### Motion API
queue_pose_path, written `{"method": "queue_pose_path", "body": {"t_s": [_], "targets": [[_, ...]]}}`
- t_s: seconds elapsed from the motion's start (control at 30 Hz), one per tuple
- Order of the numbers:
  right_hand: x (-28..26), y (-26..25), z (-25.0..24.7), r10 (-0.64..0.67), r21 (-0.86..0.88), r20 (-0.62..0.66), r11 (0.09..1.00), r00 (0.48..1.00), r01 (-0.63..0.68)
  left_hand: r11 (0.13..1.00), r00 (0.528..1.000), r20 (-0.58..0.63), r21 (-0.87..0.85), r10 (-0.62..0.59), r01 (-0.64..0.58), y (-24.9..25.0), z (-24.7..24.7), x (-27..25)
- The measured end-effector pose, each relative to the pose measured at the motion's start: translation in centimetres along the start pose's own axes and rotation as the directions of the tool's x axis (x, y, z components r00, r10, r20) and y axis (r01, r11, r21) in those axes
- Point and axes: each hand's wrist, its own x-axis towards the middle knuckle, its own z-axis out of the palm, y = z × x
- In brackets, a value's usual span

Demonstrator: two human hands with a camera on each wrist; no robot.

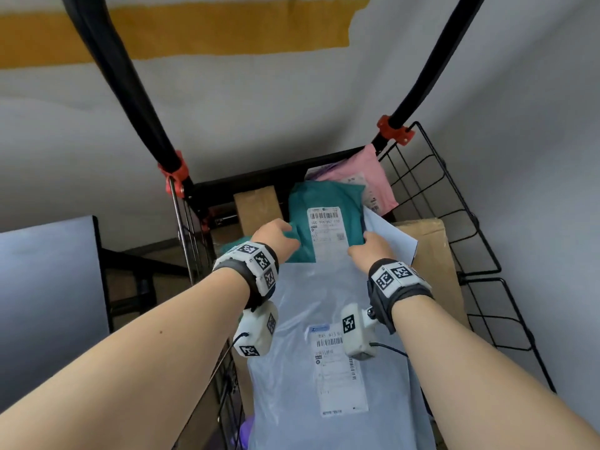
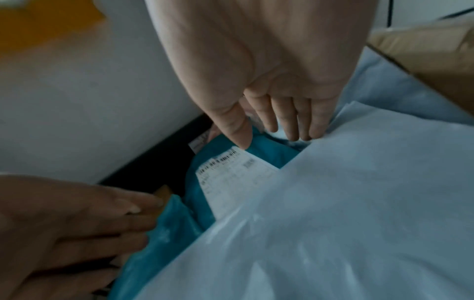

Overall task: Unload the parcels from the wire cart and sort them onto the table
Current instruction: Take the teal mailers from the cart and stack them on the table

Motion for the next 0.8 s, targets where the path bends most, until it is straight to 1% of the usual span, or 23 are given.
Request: {"method": "queue_pose_path", "body": {"t_s": [0.07,0.17,0.23,0.3,0.37,0.43,0.6,0.7,0.8], "targets": [[0.9,-0.1,0.7,0.054,0.048,0.009,0.997,0.999,-0.054,1.0,1.0,0.023,-0.023,-0.013,0.014,-0.8,0.4,0.5],[1.7,-0.2,1.7,0.143,0.129,0.06,0.98,0.988,-0.149,0.998,0.998,0.046,-0.052,-0.039,0.041,-2.2,0.2,0.9],[1.9,-0.1,1.8,0.195,0.15,0.044,0.968,0.98,-0.199,0.992,0.997,0.031,-0.095,-0.076,0.078,-3.0,-0.2,1.0],[1.7,-0.1,1.4,0.193,0.146,0.045,0.97,0.98,-0.197,0.984,0.994,0.005,-0.146,-0.106,0.105,-3.5,-0.5,1.1],[1.1,-0.3,0.9,0.154,0.144,0.078,0.976,0.985,-0.164,0.979,0.994,0.005,-0.177,-0.105,0.104,-3.3,-0.6,1.1],[0.2,-0.7,0.9,0.099,0.192,0.088,0.975,0.991,-0.114,0.973,0.995,0.007,-0.205,-0.103,0.102,-2.9,-0.5,0.8],[-1.8,-2.4,1.3,-0.045,0.345,0.042,0.938,0.998,0.027,0.933,0.989,-0.027,-0.334,-0.149,0.131,-2.5,-0.8,-0.2],[-3.1,-3.9,-1.0,-0.116,0.509,-0.084,0.849,0.99,0.142,0.896,0.989,-0.086,-0.437,-0.123,0.073,-1.7,-1.7,-1.0],[-4.9,-5.4,-4.3,-0.174,0.618,-0.181,0.745,0.968,0.25,0.862,0.99,-0.134,-0.507,-0.048,-0.027,-0.3,-2.9,-2.6]]}}
